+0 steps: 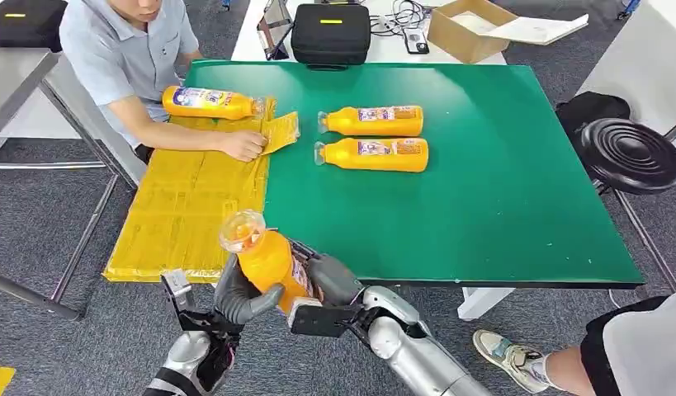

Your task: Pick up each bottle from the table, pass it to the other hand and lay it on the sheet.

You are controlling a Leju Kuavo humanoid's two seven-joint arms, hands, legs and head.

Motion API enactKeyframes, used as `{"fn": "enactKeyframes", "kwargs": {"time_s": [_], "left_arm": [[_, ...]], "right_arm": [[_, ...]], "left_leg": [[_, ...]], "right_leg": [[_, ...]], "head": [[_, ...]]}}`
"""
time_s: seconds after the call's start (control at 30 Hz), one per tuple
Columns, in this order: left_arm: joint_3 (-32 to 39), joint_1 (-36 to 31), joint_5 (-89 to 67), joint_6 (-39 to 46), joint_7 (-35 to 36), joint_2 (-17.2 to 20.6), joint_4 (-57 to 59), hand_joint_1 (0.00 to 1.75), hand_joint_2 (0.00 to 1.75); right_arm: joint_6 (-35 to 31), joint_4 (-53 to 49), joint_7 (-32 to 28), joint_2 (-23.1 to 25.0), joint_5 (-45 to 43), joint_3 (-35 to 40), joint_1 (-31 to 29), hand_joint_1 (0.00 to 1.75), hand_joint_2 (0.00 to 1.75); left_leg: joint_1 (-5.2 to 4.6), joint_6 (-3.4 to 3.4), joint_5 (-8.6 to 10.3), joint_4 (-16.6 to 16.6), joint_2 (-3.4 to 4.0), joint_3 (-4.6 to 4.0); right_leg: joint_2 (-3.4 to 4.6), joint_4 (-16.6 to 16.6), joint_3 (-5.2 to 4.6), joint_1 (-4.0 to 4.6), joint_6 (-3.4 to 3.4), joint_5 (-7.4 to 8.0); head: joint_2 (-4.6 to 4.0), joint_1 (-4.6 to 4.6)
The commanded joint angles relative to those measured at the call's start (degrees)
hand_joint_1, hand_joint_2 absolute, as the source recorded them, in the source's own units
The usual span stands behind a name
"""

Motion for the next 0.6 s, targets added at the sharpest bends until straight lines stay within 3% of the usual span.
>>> {"fn": "enactKeyframes", "kwargs": {"time_s": [0.03,0.2,0.33,0.43,0.47,0.6], "left_arm": [[3.4,-1.5,-0.6,9.9,0.8,-3.3,-0.9,1.75,1.75],[3.5,-1.6,-1.1,11.4,1.0,-3.2,-1.4,1.75,1.75],[4.1,-1.6,-8.5,21.7,-1.0,-1.8,-2.1,1.75,1.75],[5.6,-0.7,-7.6,22.5,-0.7,-1.1,-4.1,1.75,1.75],[6.0,-0.5,-7.5,22.8,-0.4,-0.9,-4.8,1.75,1.75],[6.4,-0.2,-7.4,23.0,0.0,-0.6,-5.9,1.75,1.75]], "right_arm": [[-1.1,-2.7,-1.0,0.3,0.3,-1.6,1.9,0.00,1.75],[-1.2,-2.9,-1.1,0.2,0.1,-2.0,2.3,0.00,1.75],[-3.5,-3.6,-0.9,0.6,-2.3,-5.8,4.9,0.00,1.75],[-4.7,-4.5,-0.6,0.6,-4.0,-8.3,7.1,0.00,1.75],[-5.4,-4.6,-0.5,0.7,-4.5,-9.3,7.8,0.00,0.00],[-5.7,-4.6,-0.4,0.5,-4.8,-10.1,8.5,0.00,0.00]], "left_leg": [[0.07,-0.05,-0.11,0.0,-0.02,0.19],[0.06,-0.07,-0.12,0.0,0.01,0.24],[0.09,-0.07,-0.14,0.0,-0.04,0.29],[0.05,-0.05,-0.06,0.0,-0.04,0.17],[0.04,-0.04,-0.04,0.0,-0.03,0.14],[0.02,-0.05,-0.04,0.0,-0.04,0.12]], "right_leg": [[-0.04,0.0,0.22,0.08,-0.11,-0.11],[-0.02,0.0,0.26,0.08,-0.12,-0.12],[-0.06,0.0,0.33,0.10,-0.13,-0.14],[-0.05,0.0,0.20,0.06,-0.09,-0.07],[-0.05,0.0,0.16,0.05,-0.08,-0.06],[-0.05,0.0,0.13,0.03,-0.07,-0.06]], "head": [[0.00,0.00],[0.00,0.00],[0.00,-0.02],[0.00,0.00],[0.00,0.00],[0.00,-0.02]]}}
